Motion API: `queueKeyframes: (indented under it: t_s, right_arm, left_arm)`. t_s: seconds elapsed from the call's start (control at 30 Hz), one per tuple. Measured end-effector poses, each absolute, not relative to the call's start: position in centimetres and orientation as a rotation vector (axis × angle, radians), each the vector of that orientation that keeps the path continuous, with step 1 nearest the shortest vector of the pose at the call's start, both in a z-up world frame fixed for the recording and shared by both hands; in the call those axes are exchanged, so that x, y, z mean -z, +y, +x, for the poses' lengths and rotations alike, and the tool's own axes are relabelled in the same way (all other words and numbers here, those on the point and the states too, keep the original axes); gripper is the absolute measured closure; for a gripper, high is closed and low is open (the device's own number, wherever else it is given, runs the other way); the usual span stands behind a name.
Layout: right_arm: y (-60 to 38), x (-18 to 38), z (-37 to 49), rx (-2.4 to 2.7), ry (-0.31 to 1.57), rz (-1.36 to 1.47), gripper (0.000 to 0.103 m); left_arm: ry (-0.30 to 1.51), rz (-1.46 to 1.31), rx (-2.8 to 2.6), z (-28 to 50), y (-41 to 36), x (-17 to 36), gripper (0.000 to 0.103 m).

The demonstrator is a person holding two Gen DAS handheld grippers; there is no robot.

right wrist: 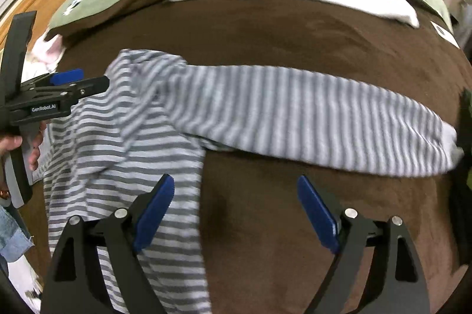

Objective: Fold large clothes
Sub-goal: 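Open the right tool and grasp the grey ribbed cuff of that sleeve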

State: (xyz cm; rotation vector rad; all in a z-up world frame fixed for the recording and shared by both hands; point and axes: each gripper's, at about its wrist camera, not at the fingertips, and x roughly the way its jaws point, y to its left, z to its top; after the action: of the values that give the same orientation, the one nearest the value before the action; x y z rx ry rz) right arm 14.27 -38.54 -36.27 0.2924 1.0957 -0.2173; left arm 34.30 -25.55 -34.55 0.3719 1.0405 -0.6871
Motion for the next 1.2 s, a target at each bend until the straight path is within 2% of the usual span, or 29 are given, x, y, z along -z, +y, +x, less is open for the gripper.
queueKeyframes:
  t_s: [0.47, 0.63, 1.07, 1.2]
  right_arm:
    - [-46.5, 38.8, 6.2, 0.447, 1.07, 0.432, 0.018]
    - [-48.8, 39.2, 4.7, 0.506, 1.042, 0.438, 0.018]
    - [-58.4, 40.9, 2.1, 0.613, 0.873, 0.535, 0.018]
    - [-61.9, 42.0, 1.4, 0.622, 0.819, 0.659, 0.018]
  left_arm:
    - [1.077, 0.359, 0.687, 34.6, -31.2, 41.9, 0.006]
    - [1.061, 0.473, 0.652, 34.3, -32.1, 44.3, 0.006]
    - [1.041, 0.462, 0.654, 34.2, -31.9, 44.5, 0.006]
    - [1.024, 0.458, 0.636, 33.9, -32.0, 44.6, 0.005]
